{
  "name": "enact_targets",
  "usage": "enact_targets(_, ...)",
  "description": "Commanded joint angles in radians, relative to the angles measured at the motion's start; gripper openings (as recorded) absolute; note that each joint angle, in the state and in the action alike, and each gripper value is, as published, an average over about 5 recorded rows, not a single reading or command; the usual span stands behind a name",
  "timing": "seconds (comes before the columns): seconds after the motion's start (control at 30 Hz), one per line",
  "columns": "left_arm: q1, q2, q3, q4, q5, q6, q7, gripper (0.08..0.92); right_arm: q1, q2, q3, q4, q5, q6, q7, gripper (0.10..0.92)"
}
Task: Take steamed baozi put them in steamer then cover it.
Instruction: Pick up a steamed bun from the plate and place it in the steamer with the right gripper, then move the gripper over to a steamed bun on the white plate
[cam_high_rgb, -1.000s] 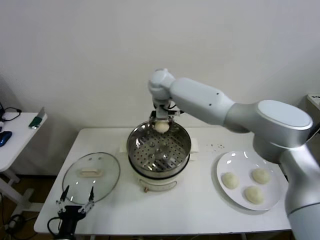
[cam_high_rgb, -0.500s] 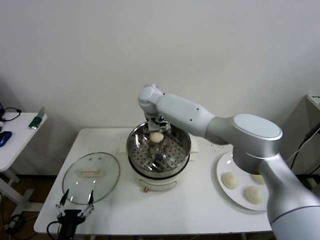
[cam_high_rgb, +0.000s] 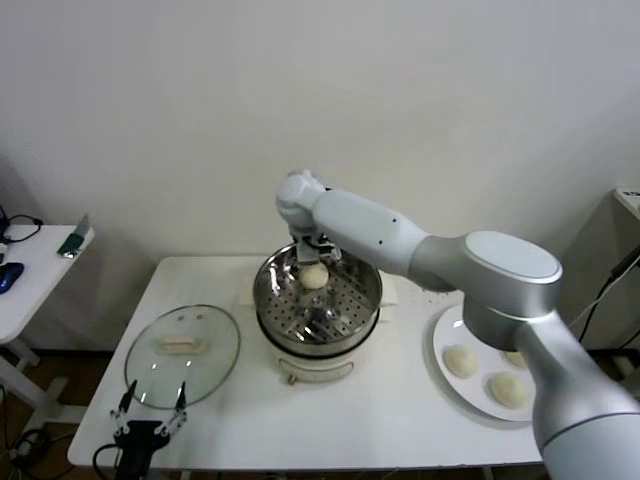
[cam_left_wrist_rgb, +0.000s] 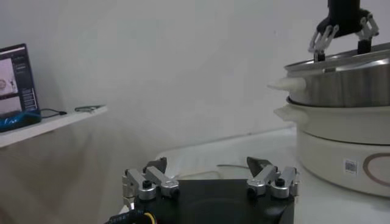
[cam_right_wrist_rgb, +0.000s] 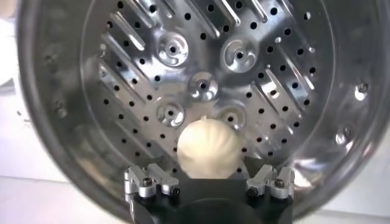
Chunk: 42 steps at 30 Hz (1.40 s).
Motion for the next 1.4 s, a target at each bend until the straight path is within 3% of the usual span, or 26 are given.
enact_targets(0.03, 0.007, 0.003, -0.001, -0.014, 0.001, 0.003, 0.003, 0.823, 0.184, -0.22, -0.1, 0.223, 0.258, -0.118, 0.052, 0.823)
enact_targets(0.27, 0.004, 0.004, 0.006, -0.03, 0.004, 0.01, 0.003, 0.823, 0.405, -0.575, -0.385, 0.478, 0.7, -0.577, 0.196, 0.823)
enact_targets(0.37, 0.001, 0.002, 0.013, -0.037, 0.014, 0.014, 0.006, 0.823, 0.424, -0.715, -0.426, 0.548, 0.812, -0.772, 0.18, 0.823)
enact_targets(0.53, -0.009, 0.007, 0.016, -0.049, 0.033, 0.022, 0.008, 0.823, 0.349, -0.925, -0.41, 0.63, 0.927, -0.939, 0.161, 0.823)
enact_targets(0.7, -0.016, 0.002, 0.02, -0.059, 0.045, 0.033, 0.009, 0.823, 0.167, -1.072, -0.358, 0.679, 0.819, -0.955, 0.127, 0.823)
enact_targets(0.87, -0.014, -0.013, 0.032, -0.063, 0.067, 0.035, 0.009, 0.823, -0.203, -1.143, -0.058, 0.679, 0.716, -0.976, 0.125, 0.823)
enact_targets(1.03, -0.008, -0.018, 0.034, -0.065, 0.078, 0.036, 0.008, 0.823, -0.401, -1.12, 0.091, 0.606, 0.663, -0.963, 0.109, 0.823)
enact_targets(1.4, 0.002, -0.024, 0.028, -0.064, 0.077, 0.039, 0.008, 0.823, -0.455, -0.978, 0.143, 0.467, 0.633, -0.952, 0.13, 0.823)
